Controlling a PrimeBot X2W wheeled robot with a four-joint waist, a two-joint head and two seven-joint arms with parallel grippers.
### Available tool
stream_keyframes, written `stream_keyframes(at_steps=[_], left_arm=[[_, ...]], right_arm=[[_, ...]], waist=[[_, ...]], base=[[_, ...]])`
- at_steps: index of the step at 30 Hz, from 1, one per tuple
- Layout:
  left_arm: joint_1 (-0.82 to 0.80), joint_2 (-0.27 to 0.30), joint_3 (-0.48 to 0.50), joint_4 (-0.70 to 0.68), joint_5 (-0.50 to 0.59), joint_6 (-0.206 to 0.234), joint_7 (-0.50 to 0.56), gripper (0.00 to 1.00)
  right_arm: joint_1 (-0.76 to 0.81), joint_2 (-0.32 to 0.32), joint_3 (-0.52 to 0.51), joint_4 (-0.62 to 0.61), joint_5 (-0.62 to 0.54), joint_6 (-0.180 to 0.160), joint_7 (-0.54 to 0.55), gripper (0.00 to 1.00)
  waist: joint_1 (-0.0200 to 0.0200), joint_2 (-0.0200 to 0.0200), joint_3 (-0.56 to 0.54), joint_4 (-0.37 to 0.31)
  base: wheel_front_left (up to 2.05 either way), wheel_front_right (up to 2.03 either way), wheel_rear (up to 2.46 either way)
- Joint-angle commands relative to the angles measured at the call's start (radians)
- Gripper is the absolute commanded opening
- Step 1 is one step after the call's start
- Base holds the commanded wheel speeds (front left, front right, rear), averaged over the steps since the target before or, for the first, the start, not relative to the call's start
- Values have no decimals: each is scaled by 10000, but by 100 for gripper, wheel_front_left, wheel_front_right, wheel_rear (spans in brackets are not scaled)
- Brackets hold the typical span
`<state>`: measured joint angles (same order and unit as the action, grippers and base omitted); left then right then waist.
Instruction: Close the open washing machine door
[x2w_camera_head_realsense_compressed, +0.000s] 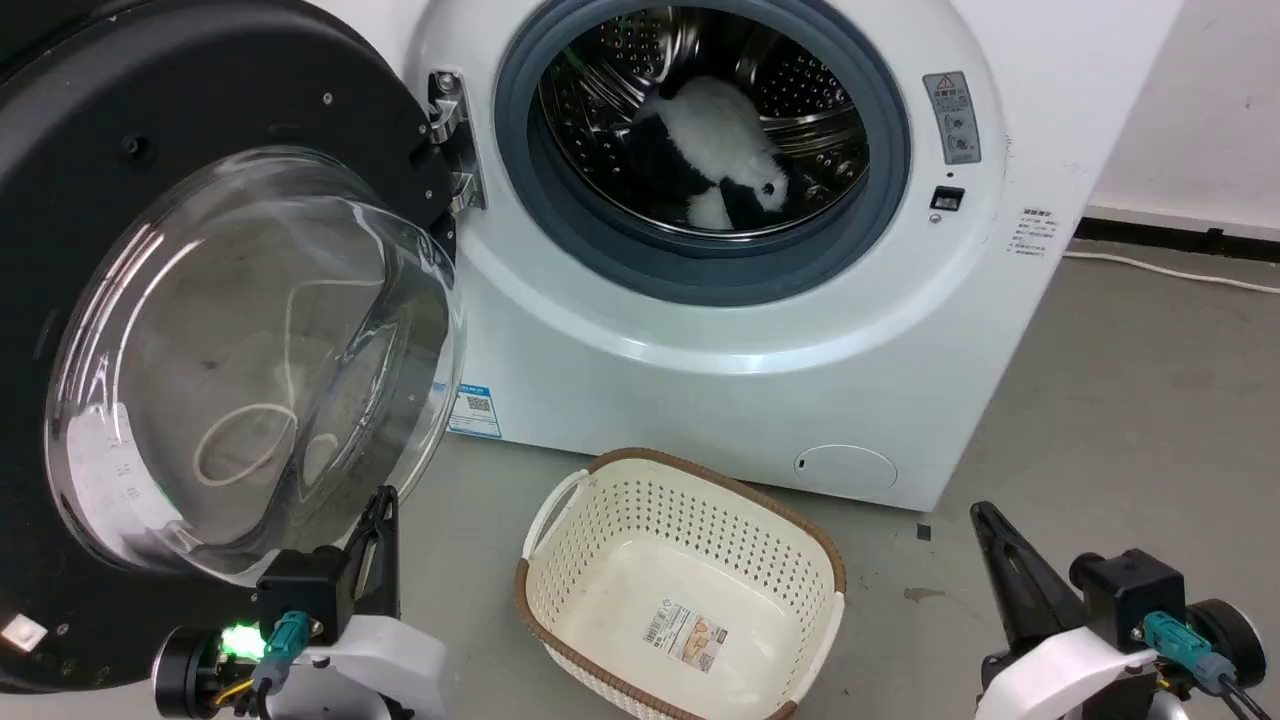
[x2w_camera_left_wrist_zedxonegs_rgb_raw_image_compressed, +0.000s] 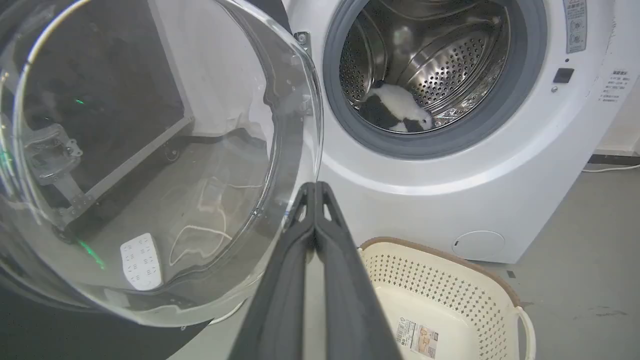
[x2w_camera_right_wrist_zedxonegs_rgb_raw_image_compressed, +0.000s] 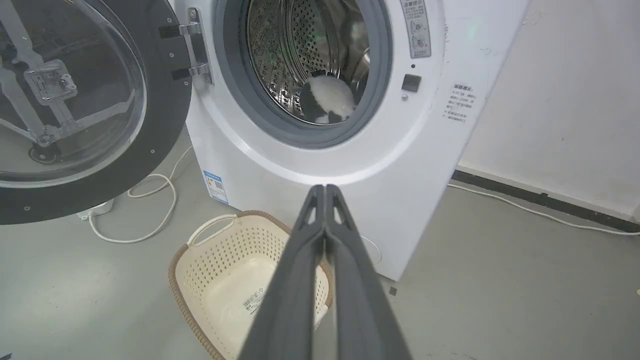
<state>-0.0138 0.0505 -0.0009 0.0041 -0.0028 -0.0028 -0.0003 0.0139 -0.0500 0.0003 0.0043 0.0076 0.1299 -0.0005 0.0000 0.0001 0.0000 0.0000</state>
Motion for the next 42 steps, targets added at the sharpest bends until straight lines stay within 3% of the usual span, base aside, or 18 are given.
stream_keyframes(at_steps=[1, 42], left_arm=[[138, -3, 9, -41, 28, 28, 3, 0], [138, -3, 9, -41, 28, 28, 3, 0]], right_arm=[[-139, -3, -3, -43, -76, 8, 5, 0], [-139, -3, -3, -43, -76, 8, 5, 0]], waist=[[0, -1, 0, 0], [0, -1, 0, 0]], base=[[0, 0, 0], [0, 0, 0]])
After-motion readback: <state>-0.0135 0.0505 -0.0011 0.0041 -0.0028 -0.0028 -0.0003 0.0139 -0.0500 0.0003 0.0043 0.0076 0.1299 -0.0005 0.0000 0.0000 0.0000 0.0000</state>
